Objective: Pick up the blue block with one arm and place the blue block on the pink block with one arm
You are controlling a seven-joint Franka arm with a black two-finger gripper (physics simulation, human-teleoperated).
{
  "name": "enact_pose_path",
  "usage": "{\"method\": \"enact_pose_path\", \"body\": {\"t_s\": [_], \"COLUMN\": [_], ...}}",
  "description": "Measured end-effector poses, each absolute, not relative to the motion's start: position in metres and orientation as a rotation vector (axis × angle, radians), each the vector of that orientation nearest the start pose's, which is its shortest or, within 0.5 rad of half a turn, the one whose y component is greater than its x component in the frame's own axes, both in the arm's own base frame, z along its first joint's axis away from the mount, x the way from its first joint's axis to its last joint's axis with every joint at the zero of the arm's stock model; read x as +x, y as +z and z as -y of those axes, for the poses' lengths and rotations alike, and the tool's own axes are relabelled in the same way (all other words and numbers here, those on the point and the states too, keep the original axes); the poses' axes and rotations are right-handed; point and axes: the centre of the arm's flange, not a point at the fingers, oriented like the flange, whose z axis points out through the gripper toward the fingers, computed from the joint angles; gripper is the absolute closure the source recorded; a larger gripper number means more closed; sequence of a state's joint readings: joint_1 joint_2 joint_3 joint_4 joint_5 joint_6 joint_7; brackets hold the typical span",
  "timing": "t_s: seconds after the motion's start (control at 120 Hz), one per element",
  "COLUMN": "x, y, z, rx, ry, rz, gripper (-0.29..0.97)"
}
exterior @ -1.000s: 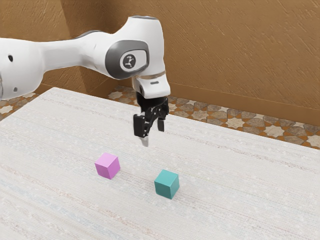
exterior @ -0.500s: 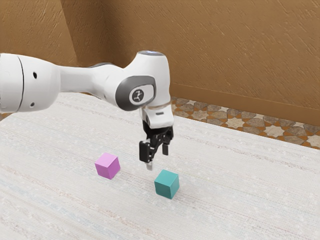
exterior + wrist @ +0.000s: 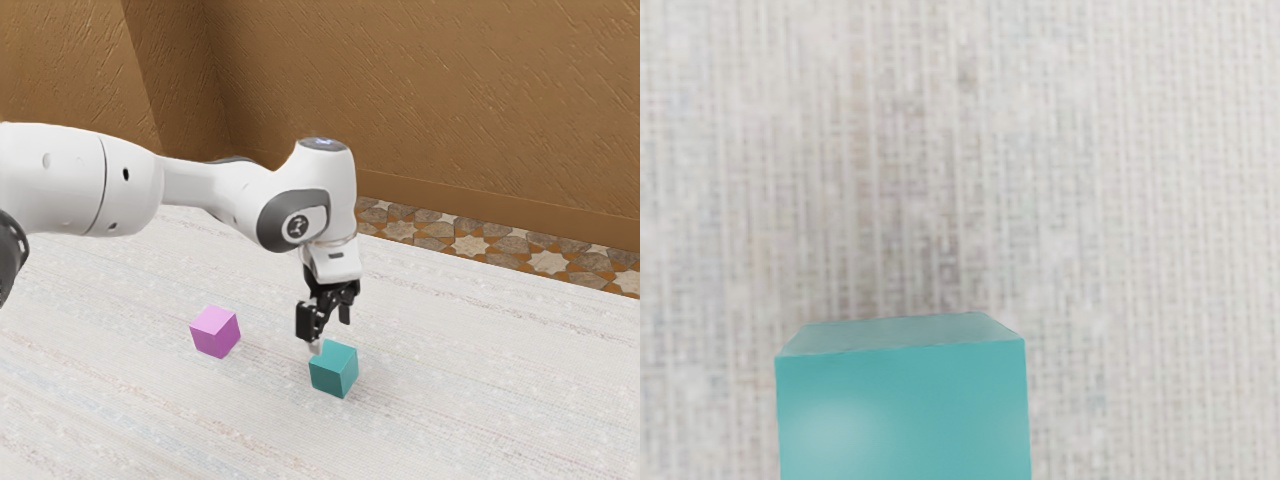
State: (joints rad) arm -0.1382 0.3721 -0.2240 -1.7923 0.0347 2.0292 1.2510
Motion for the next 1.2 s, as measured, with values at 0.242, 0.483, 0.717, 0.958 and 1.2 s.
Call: {"method": "enact_pose_path", "body": {"t_s": [0.242,0.483,0.717,0.958,1.2], "x": [0.603,0.605,0.606,0.605,0.599], "y": [0.315,0.292,0.272,0.255,0.307], "z": [0.208,0.208,0.208,0.208,0.206], "rx": [-2.26,-2.297,-2.329,-2.338,-2.293], "ry": [0.14,0.154,0.166,0.189,0.101], "rz": [-2.33,-2.327,-2.327,-2.331,-2.301], "gripper": [0.0,0.0,0.0,0.14,0.46]}}
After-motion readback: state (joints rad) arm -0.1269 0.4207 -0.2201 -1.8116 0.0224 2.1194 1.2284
